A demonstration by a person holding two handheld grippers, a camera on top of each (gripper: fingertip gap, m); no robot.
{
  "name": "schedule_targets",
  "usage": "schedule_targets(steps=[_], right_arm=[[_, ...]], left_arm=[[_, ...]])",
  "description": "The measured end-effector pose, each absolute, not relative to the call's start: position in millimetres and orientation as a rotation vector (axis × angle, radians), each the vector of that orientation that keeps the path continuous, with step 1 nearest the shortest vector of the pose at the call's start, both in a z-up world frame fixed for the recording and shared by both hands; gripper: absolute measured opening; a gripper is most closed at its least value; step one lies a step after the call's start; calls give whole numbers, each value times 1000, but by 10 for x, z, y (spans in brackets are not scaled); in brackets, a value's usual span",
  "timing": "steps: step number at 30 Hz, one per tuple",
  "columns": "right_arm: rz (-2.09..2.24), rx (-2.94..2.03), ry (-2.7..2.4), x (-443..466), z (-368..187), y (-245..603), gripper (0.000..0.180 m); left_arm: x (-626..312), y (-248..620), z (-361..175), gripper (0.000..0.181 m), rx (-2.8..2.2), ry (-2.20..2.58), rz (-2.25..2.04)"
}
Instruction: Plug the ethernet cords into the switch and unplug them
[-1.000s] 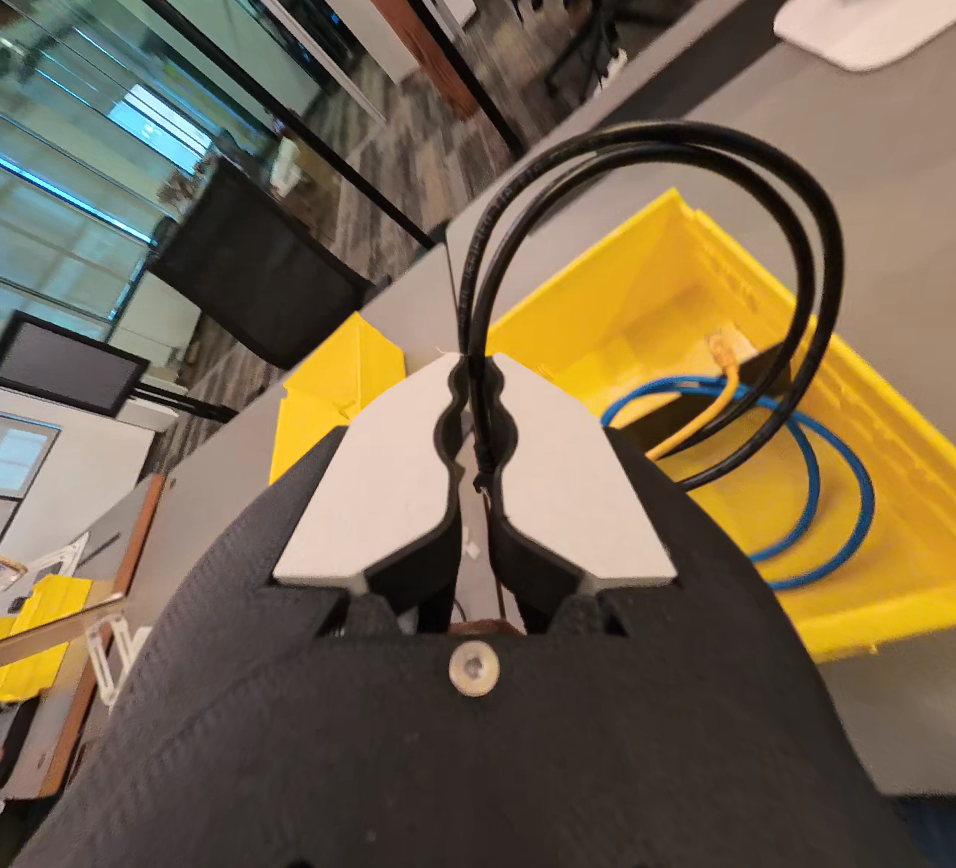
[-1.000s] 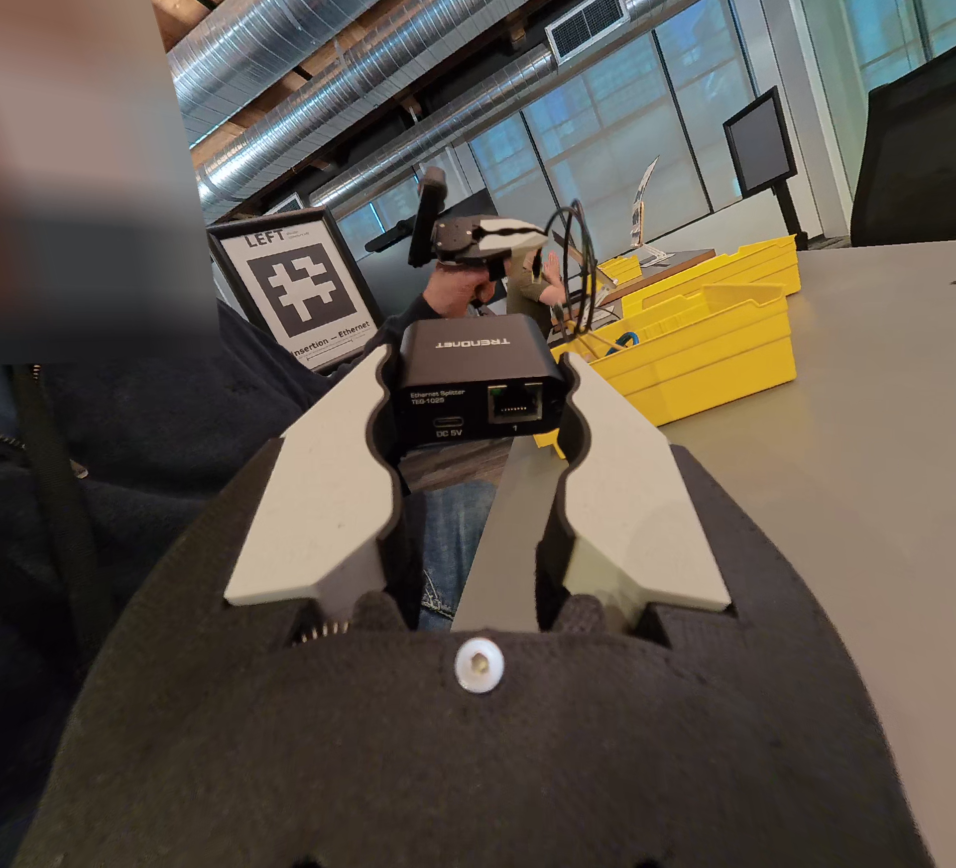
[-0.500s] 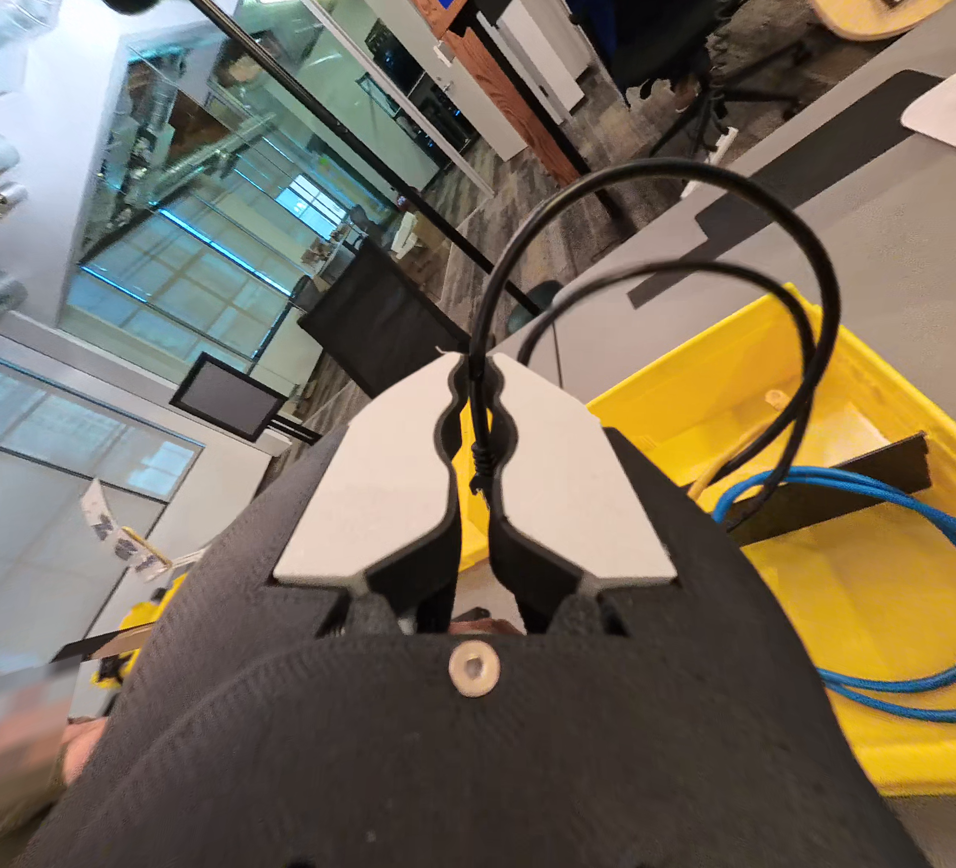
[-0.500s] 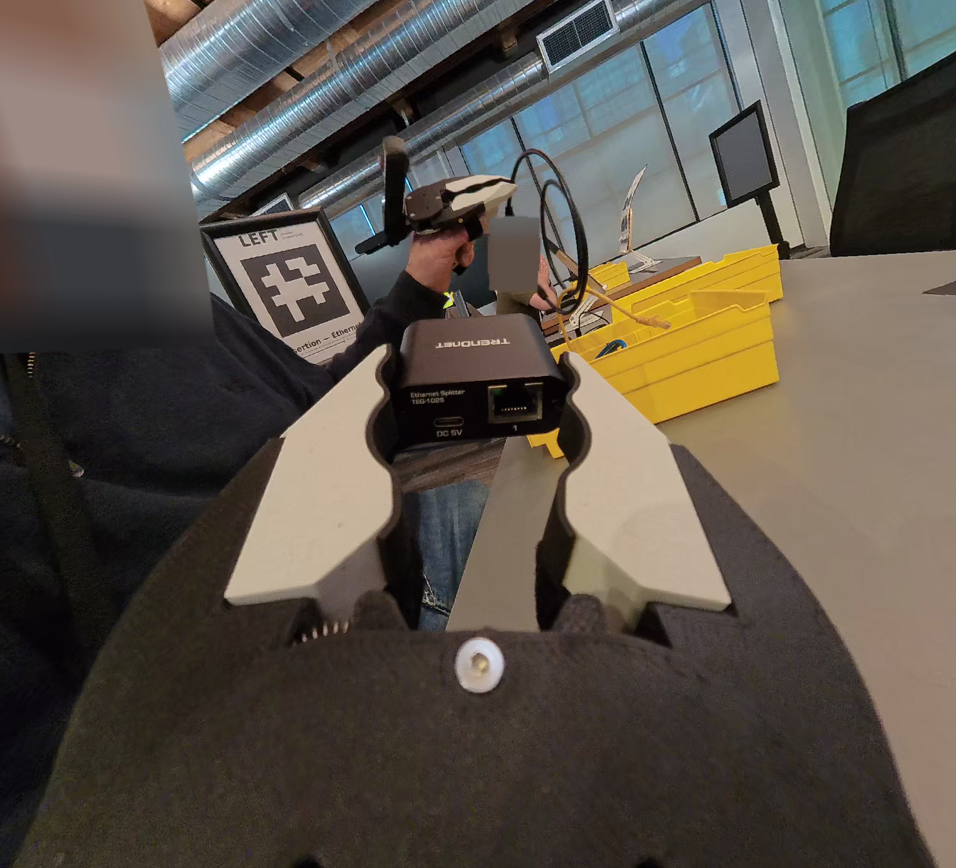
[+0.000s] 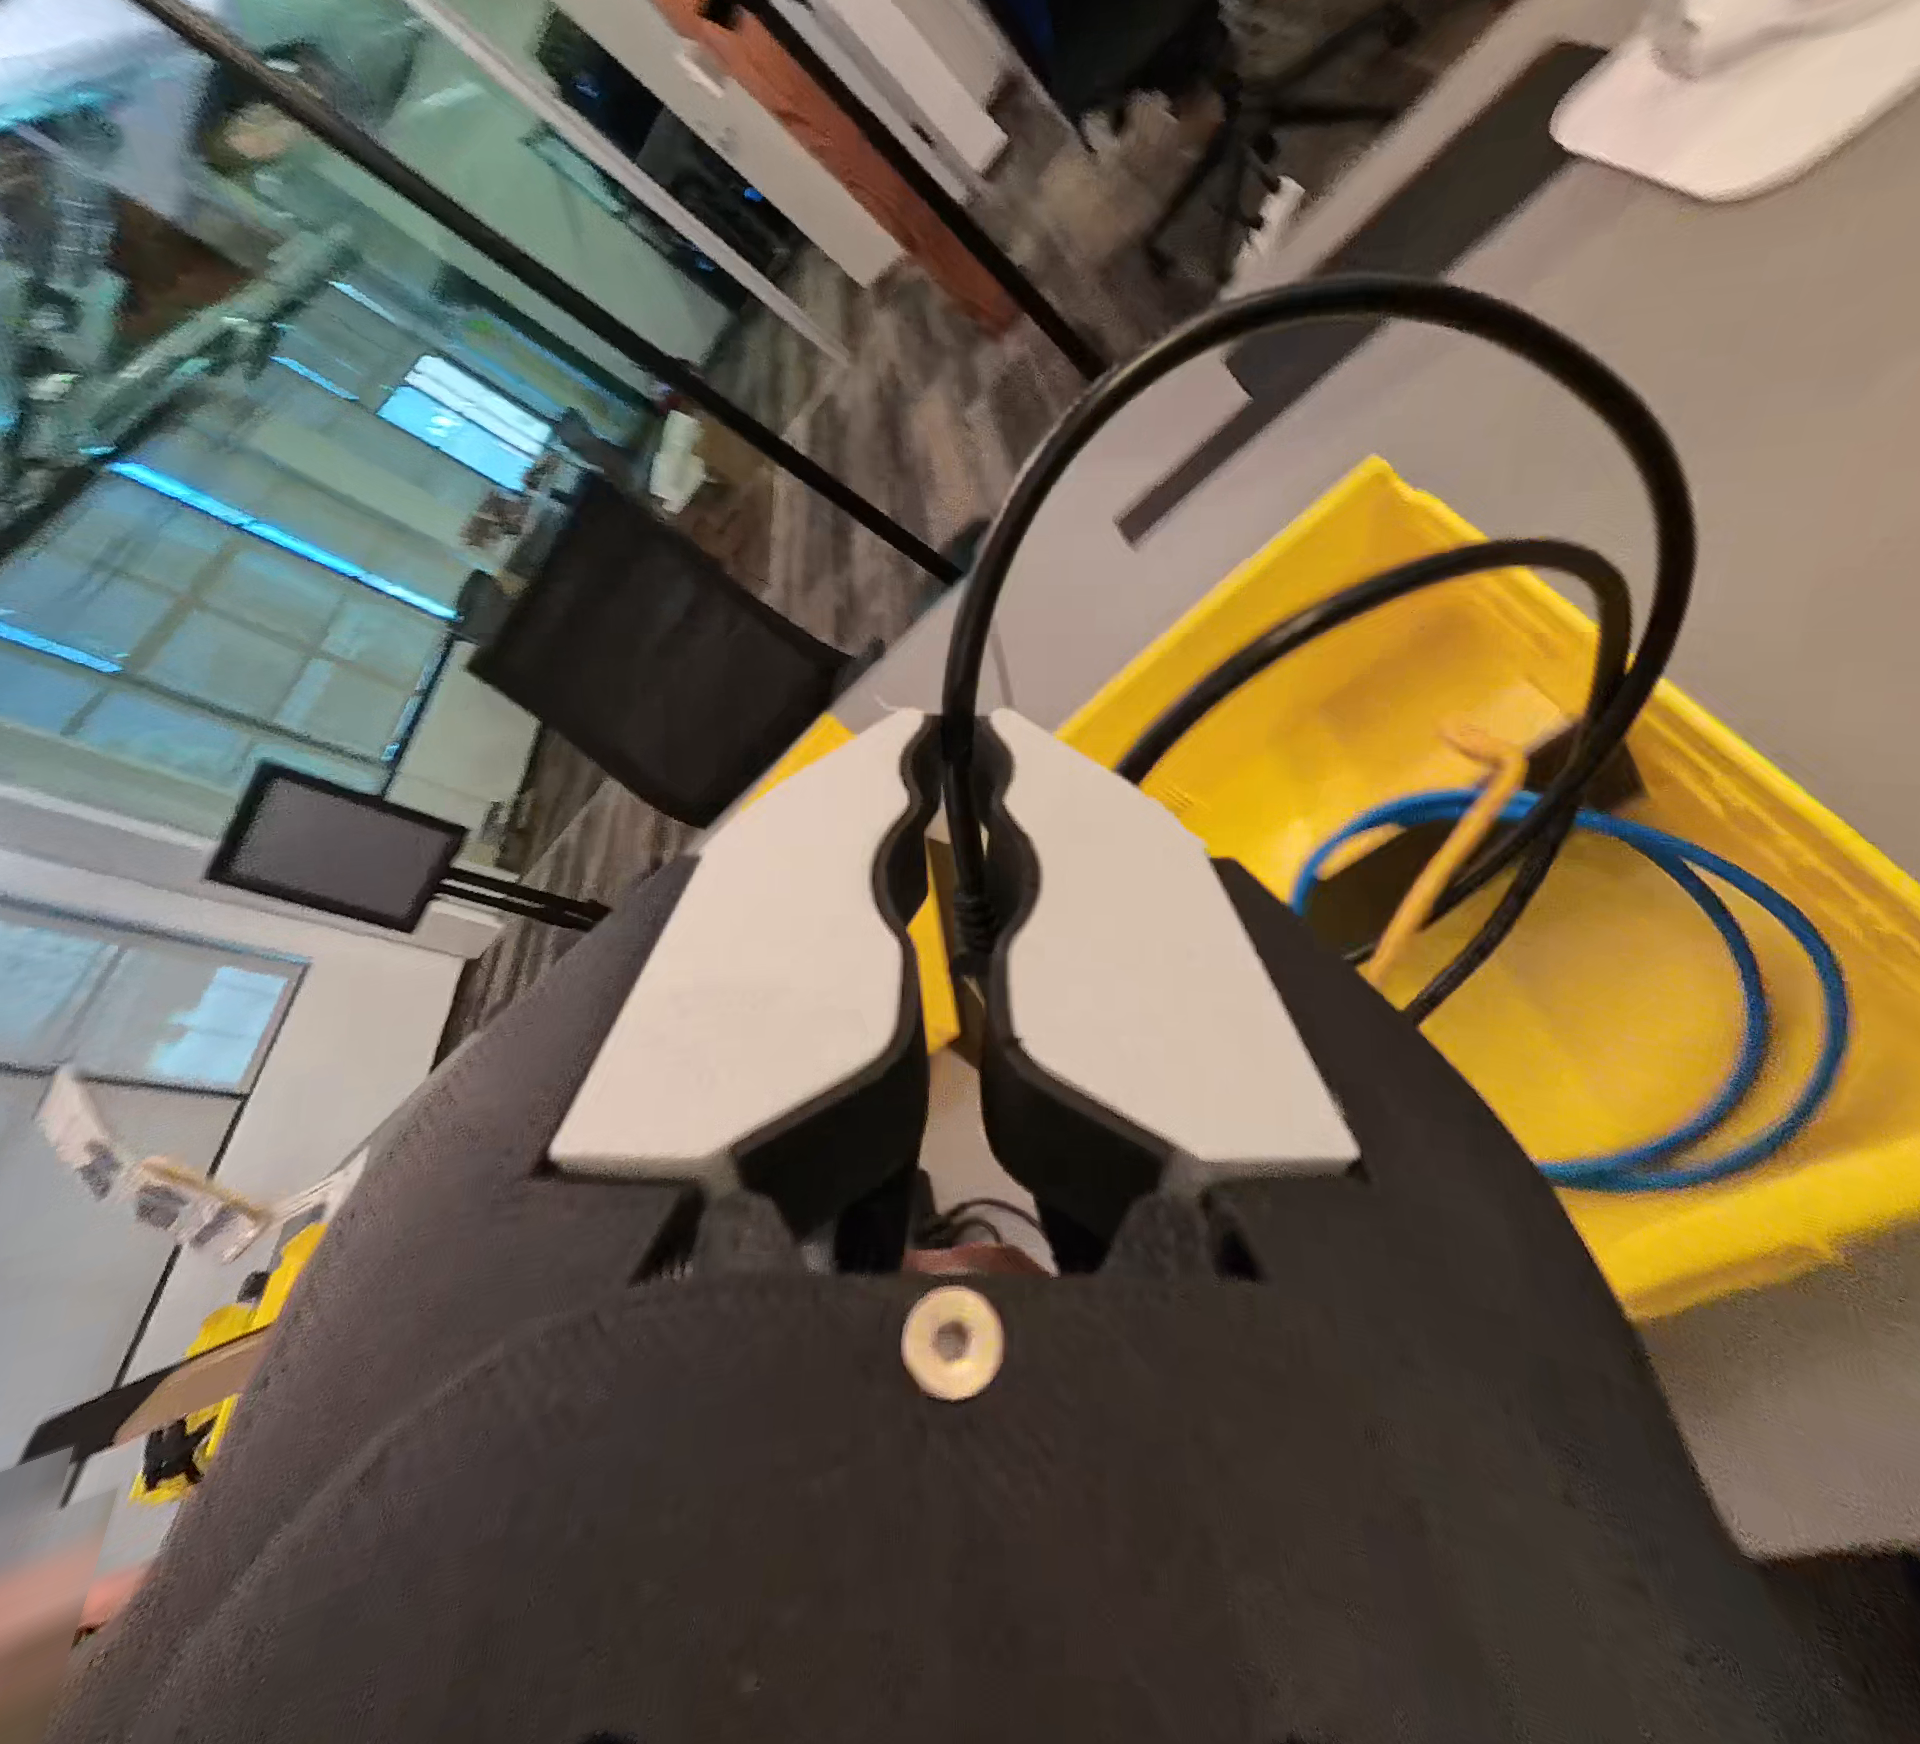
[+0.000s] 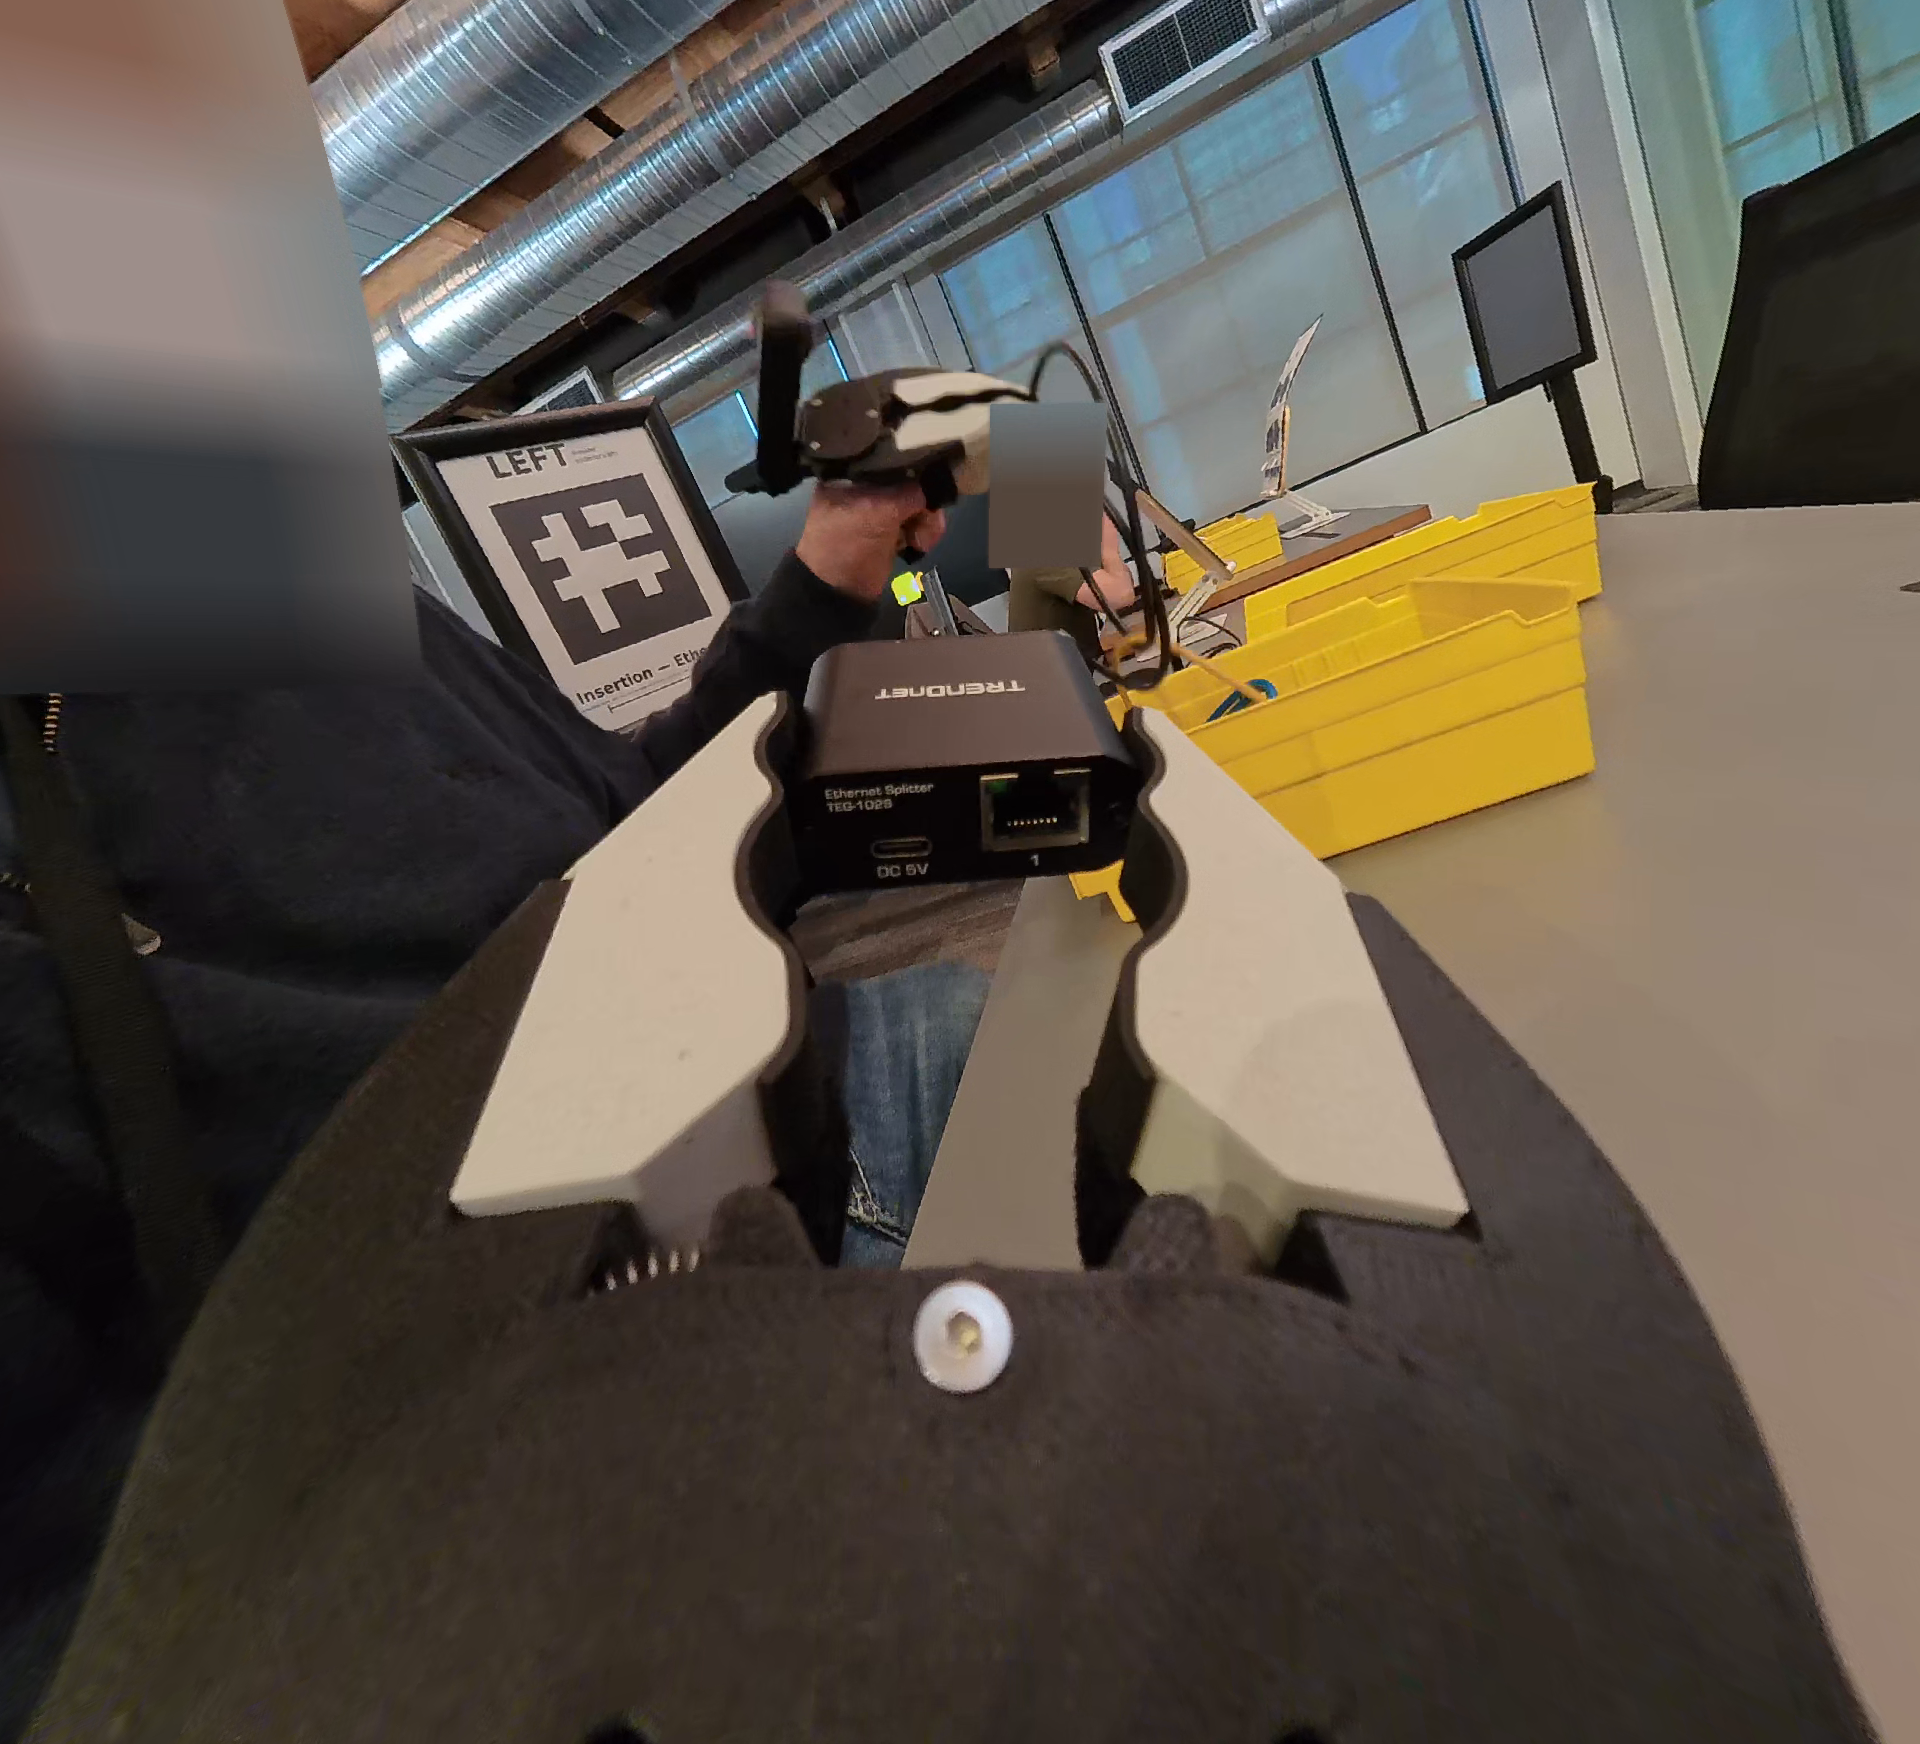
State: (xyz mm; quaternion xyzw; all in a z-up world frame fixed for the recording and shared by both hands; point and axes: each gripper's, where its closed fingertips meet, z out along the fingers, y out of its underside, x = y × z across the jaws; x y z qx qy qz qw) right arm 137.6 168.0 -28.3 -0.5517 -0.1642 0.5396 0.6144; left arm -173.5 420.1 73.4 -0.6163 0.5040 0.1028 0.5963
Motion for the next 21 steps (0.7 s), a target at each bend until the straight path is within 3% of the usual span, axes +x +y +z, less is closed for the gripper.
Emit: schedule_targets(steps=[14,18,21], right_arm=[[1241,-1279,-393,1325,-293,1678,61],[1237,-1291,-393,1318,-318,1675,61],[1237,-1294,-381,1358,-336,1686,61]], left_arm=[[-1645,4576,-1010,6,-1845,1564,191],[-1664,4546,-966,37,-1860,1506,111],[-1534,4192,-849,31,-1813,1568,-89]])
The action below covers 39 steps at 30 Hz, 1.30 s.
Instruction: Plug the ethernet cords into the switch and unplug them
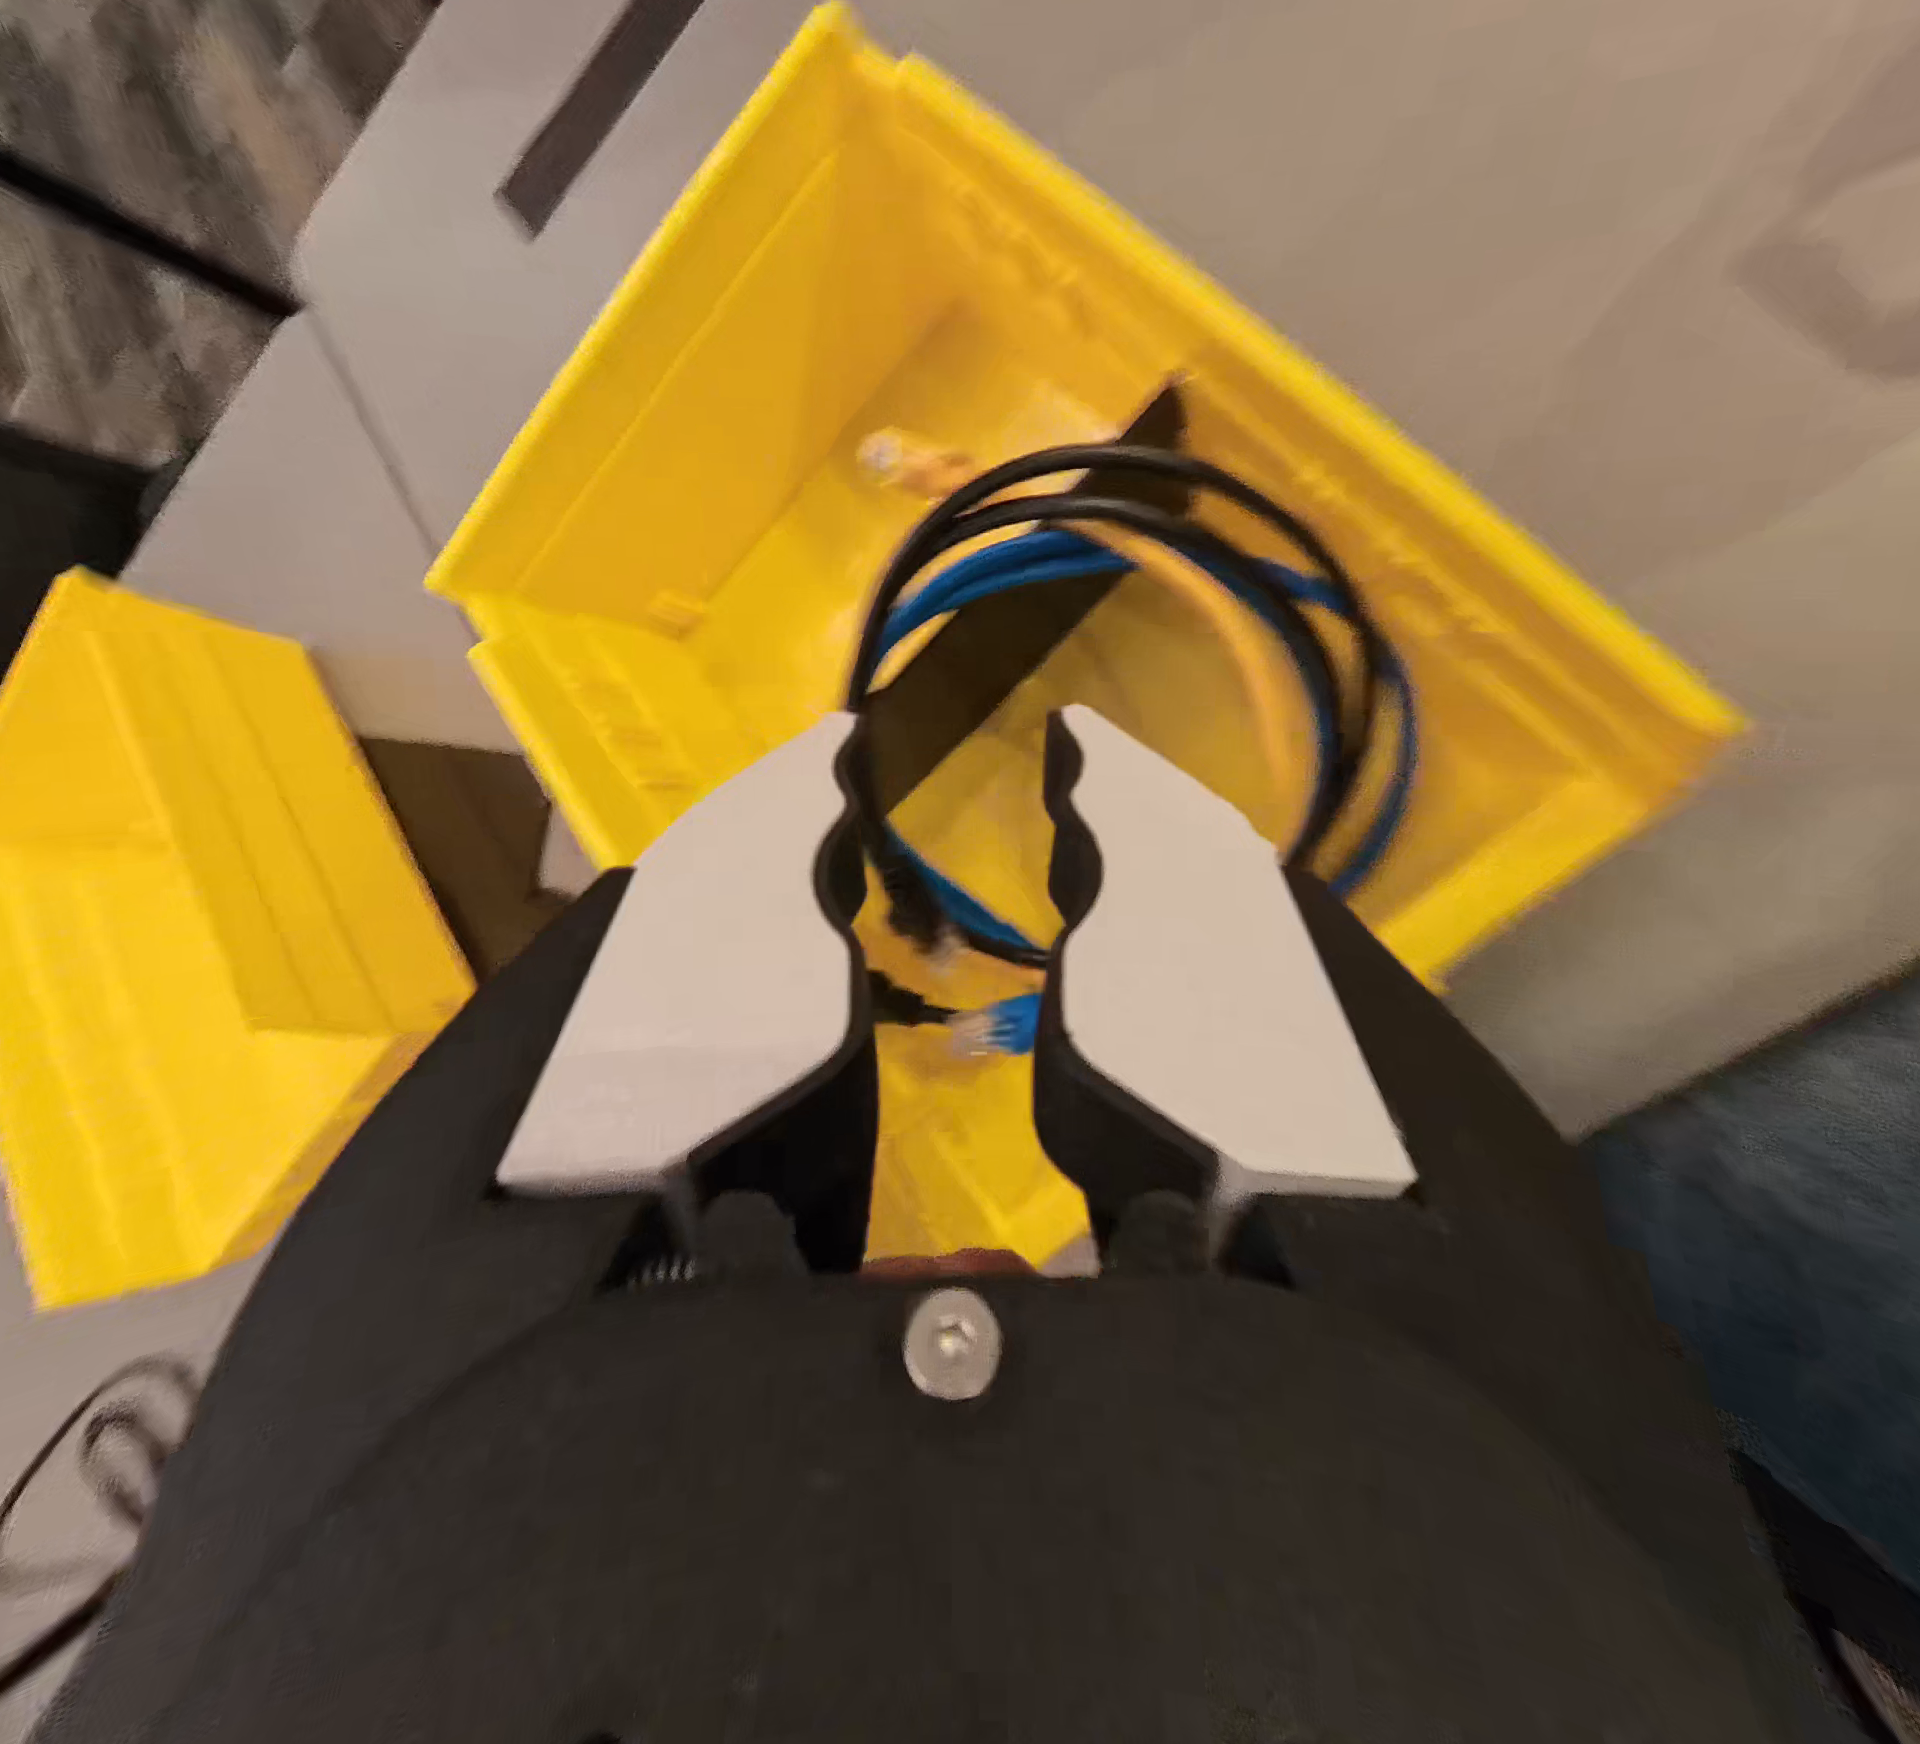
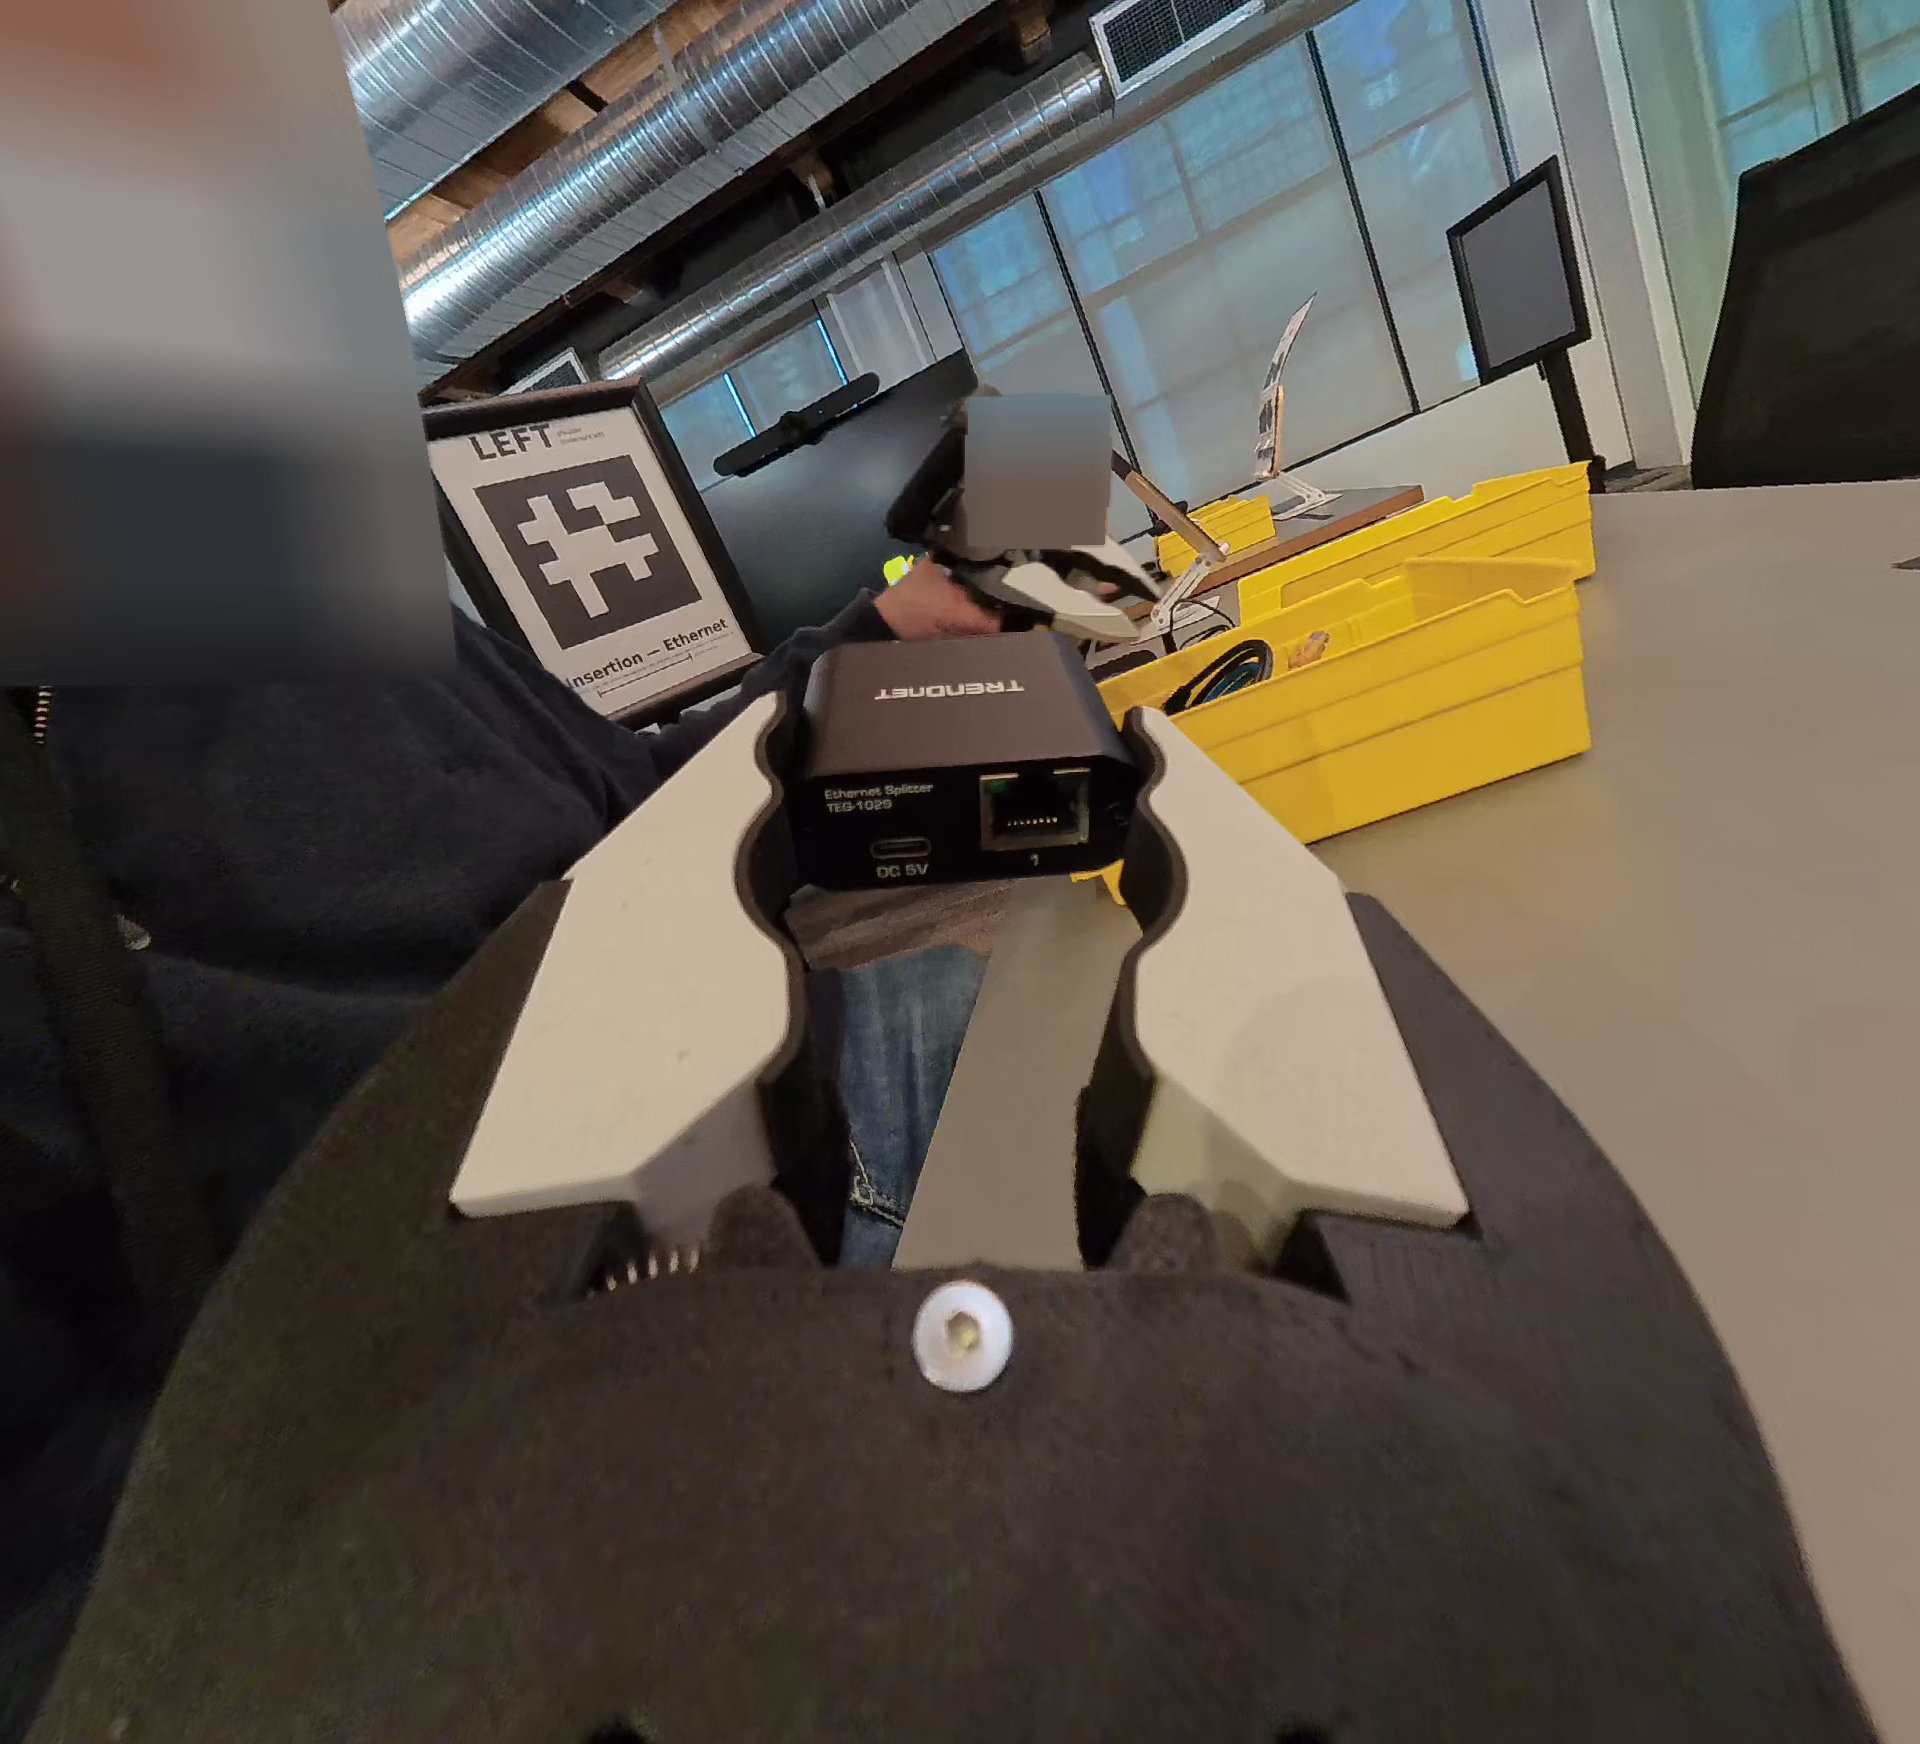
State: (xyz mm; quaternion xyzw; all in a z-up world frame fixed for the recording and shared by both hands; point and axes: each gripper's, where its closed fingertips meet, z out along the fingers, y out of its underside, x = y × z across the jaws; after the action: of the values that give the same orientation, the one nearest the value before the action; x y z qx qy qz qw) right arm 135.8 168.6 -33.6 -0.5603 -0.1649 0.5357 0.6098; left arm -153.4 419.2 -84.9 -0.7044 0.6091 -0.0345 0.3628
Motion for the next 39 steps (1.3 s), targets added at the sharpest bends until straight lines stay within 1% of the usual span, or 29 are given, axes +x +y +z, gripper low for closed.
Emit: schedule_targets(steps=[1,4,6,7,8,9,10,18,21,24,26,28,30,32,34,39], right_arm=[[1239,-1293,-376,1370,-342,1696,61],[1251,-1286,-375,1360,-340,1722,61],[1253,-1283,-386,1320,-332,1725,61],[1254,-1282,-391,1300,-327,1719,61],[1253,-1283,-395,1285,-325,1712,61],[1250,-1285,-397,1277,-327,1706,61],[1248,-1287,-397,1278,-328,1698,61],[1248,-1276,-381,1347,-329,1707,61],[1247,-1270,-388,1322,-319,1702,61],[1244,-1270,-390,1323,-314,1687,61],[1239,-1276,-391,1332,-319,1680,61],[1238,-1277,-390,1343,-319,1675,61],[1236,-1277,-389,1349,-316,1677,61],[1238,-1275,-390,1348,-308,1679,60],[1238,-1276,-394,1337,-306,1687,61],[1235,-1279,-393,1327,-308,1692,61]], left_arm=[[-1479,4029,-885,29,-1810,1631,-143],[-1366,3737,-1198,34,-1878,1770,-169],[-1349,3734,-1453,46,-1937,1817,-109],[-1330,3737,-1557,45,-1975,1818,-123],[-1301,3704,-1644,36,-2014,1827,-172],[-1303,3720,-1693,13,-2038,1822,-169],[-1335,3754,-1713,7,-2048,1823,-128],[-1633,3745,-1372,5,-2004,2024,28],[-1752,3713,-1473,5,-2074,2078,43],[-1990,3687,-1646,5,-2132,2147,195],[-2008,3675,-1619,5,-2126,2126,179],[-1963,3641,-1528,4,-2183,2024,-4],[-2157,3655,-1524,4,-2172,2079,112],[-2212,3596,-1517,4,-2131,2136,88],[-2294,3606,-1499,5,-2045,2214,151],[-2204,3656,-1193,4,-1985,2034,-123]])
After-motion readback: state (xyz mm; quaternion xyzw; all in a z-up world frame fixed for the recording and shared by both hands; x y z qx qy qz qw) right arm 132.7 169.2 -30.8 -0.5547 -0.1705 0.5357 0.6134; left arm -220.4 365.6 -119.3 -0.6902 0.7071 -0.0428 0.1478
